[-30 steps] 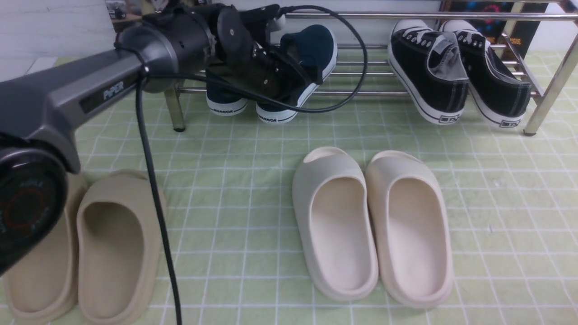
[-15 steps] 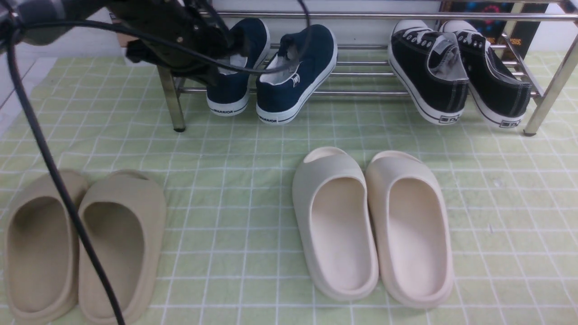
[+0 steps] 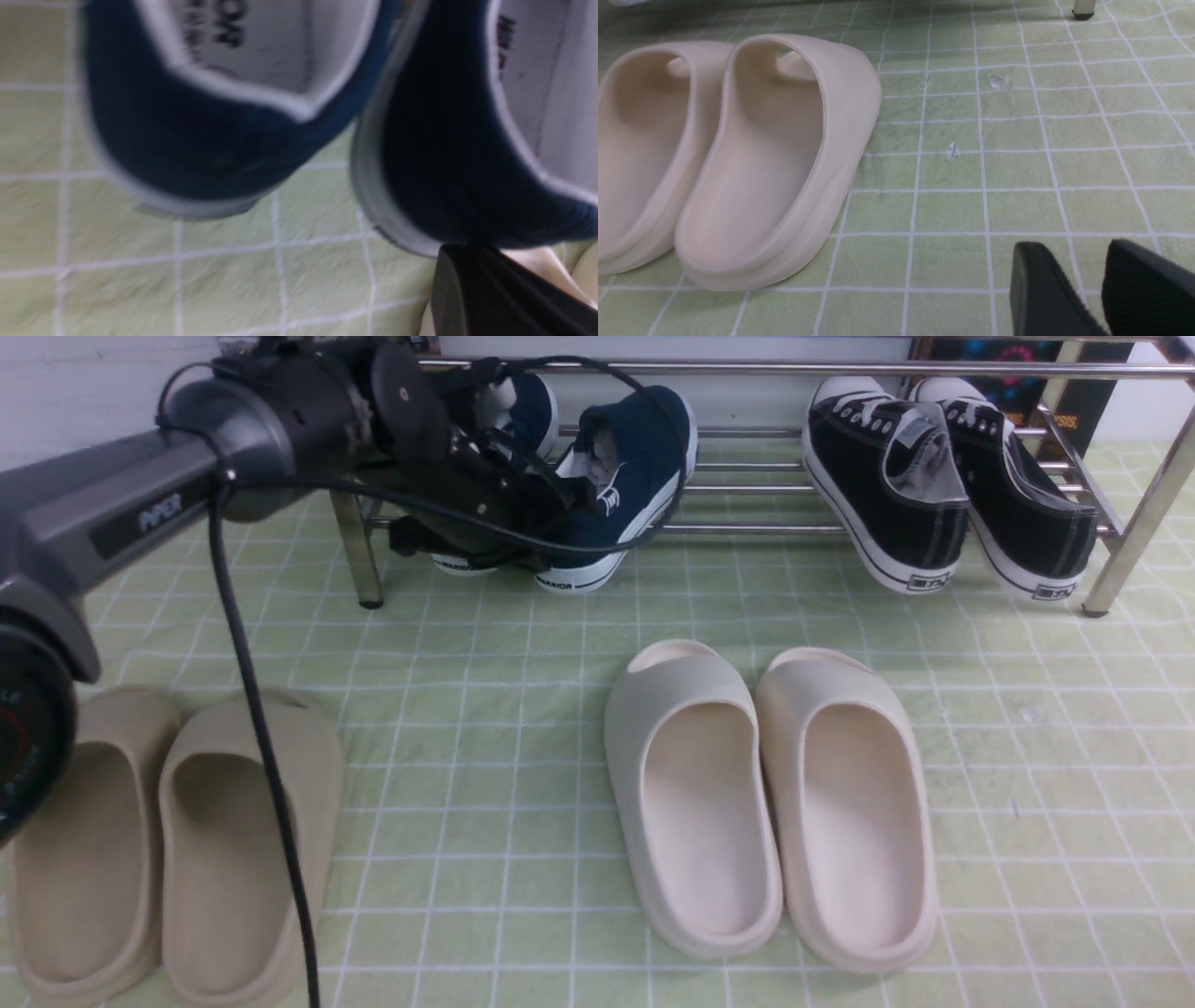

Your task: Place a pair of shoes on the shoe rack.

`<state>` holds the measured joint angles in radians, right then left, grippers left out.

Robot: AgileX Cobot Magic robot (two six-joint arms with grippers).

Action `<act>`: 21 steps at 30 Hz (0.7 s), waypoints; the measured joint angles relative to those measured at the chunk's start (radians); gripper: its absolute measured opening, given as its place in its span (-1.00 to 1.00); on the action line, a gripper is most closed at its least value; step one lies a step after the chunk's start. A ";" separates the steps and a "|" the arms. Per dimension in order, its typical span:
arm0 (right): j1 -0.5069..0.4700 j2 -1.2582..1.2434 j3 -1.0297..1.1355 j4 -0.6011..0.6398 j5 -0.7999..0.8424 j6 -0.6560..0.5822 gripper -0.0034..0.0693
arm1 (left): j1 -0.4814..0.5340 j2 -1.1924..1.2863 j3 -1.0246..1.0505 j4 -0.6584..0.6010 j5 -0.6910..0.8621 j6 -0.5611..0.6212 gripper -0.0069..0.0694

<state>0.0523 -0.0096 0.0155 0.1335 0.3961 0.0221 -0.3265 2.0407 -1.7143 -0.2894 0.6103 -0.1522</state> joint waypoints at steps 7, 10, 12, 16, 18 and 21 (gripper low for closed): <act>0.000 0.000 0.000 0.000 0.000 0.000 -0.25 | -0.073 0.043 0.000 -0.002 -0.199 0.003 -0.85; 0.000 0.000 0.000 0.000 0.000 0.000 -0.25 | -0.093 0.048 0.000 -0.004 -0.231 0.010 -0.85; 0.000 0.000 0.000 0.000 0.000 0.000 -0.25 | -0.094 0.048 0.000 -0.004 -0.228 0.013 -0.85; 0.000 0.000 0.000 0.000 0.000 0.000 -0.25 | -0.089 0.011 0.000 0.057 -0.123 0.020 -0.85; 0.000 0.000 0.000 0.000 0.000 0.000 -0.25 | -0.088 -0.024 0.000 0.103 -0.048 0.022 -0.85; 0.000 0.000 0.000 0.000 0.000 0.000 -0.25 | -0.084 -0.095 0.000 0.183 0.088 0.022 -0.85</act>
<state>0.0523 -0.0096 0.0155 0.1335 0.3961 0.0221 -0.4109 1.9459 -1.7143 -0.1063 0.6987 -0.1303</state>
